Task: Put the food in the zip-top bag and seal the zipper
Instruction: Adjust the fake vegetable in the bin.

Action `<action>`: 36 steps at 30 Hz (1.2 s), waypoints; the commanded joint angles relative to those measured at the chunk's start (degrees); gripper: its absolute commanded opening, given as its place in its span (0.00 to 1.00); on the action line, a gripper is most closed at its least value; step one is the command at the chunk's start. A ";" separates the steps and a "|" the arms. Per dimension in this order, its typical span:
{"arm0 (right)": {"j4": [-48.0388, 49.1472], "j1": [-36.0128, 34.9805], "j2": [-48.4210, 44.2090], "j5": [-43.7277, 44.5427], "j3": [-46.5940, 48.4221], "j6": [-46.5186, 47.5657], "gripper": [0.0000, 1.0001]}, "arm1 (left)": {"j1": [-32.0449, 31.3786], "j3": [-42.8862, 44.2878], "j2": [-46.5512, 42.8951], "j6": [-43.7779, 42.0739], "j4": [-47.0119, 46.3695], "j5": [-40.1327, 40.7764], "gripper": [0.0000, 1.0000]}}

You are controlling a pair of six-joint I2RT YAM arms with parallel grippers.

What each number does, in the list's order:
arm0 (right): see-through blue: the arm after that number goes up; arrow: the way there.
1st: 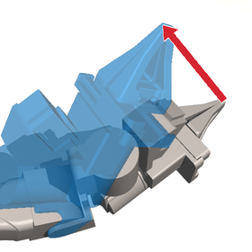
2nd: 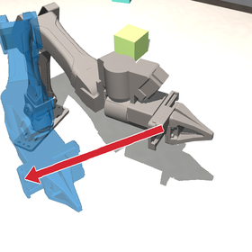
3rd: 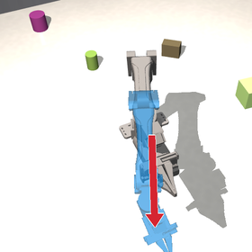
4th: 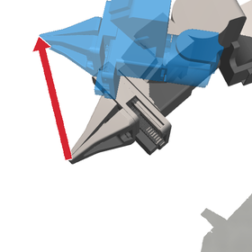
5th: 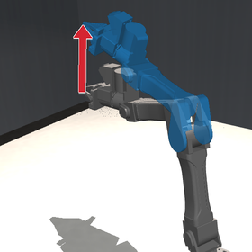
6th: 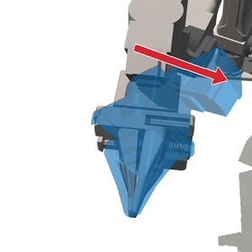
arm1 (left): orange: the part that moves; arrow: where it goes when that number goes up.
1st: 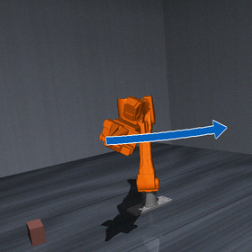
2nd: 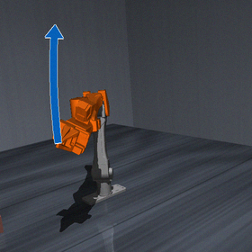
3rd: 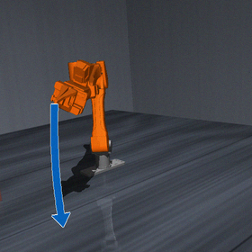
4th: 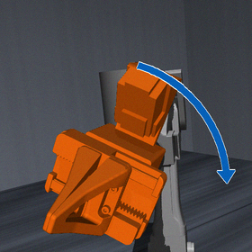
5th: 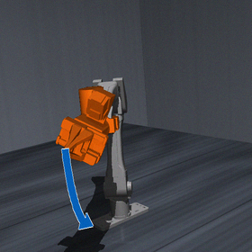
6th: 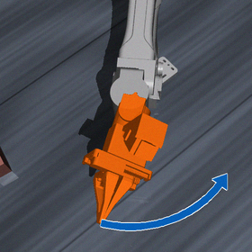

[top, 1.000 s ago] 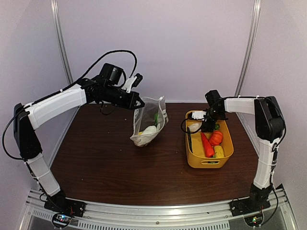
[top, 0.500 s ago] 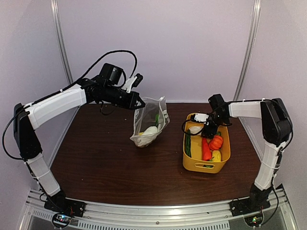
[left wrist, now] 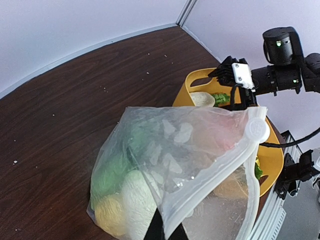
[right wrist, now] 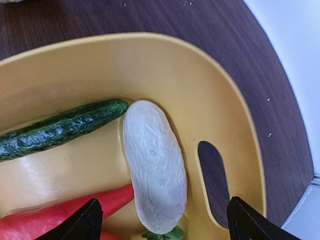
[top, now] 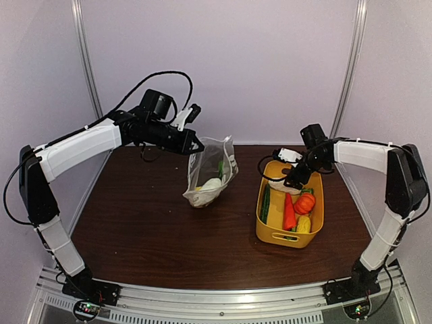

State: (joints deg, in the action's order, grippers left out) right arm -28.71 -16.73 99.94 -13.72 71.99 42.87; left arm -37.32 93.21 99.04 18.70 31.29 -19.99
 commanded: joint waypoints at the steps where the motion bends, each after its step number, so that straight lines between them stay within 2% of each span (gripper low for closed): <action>1: -1.31 -0.87 -4.97 -1.56 -0.26 -3.27 0.87 | 0.58 -0.22 0.79 0.46 -2.72 -0.81 0.00; 7: -3.50 -0.85 -6.41 -1.28 -0.38 -1.84 0.91 | 0.58 -0.30 1.04 0.31 -2.77 -0.57 0.00; 8: -3.65 -0.85 -6.36 -1.68 -0.28 -1.89 0.98 | 0.58 -0.31 1.14 0.22 -2.76 -0.35 0.00; 9: -3.71 -0.85 -6.27 -2.36 -0.20 -2.34 0.99 | 0.65 -0.35 1.27 0.14 -2.74 -0.18 0.00; 16: -4.53 -0.71 -4.00 -5.72 -0.28 -3.79 0.99 | 0.67 -0.37 1.24 0.28 -2.73 -1.33 0.00; 17: -4.33 -0.75 -2.98 -5.33 0.10 -4.14 0.99 | 0.67 -0.39 1.22 0.29 -2.73 -1.35 0.00; 21: -4.82 -0.67 0.54 -2.57 1.73 -3.31 0.78 | 0.67 -0.31 0.98 0.29 -2.71 -1.63 0.00; 25: -2.26 -0.51 0.84 0.37 0.24 -2.01 0.72 | 0.67 -0.40 0.80 0.21 -2.73 -0.97 0.00; 36: -1.16 1.07 6.55 5.09 0.76 -1.04 0.67 | 0.67 -0.48 0.81 0.42 -2.90 -1.48 0.00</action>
State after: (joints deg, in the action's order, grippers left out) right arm -30.52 -16.45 104.29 -11.66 72.71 41.17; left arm -37.10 93.21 99.72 18.81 31.29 -20.84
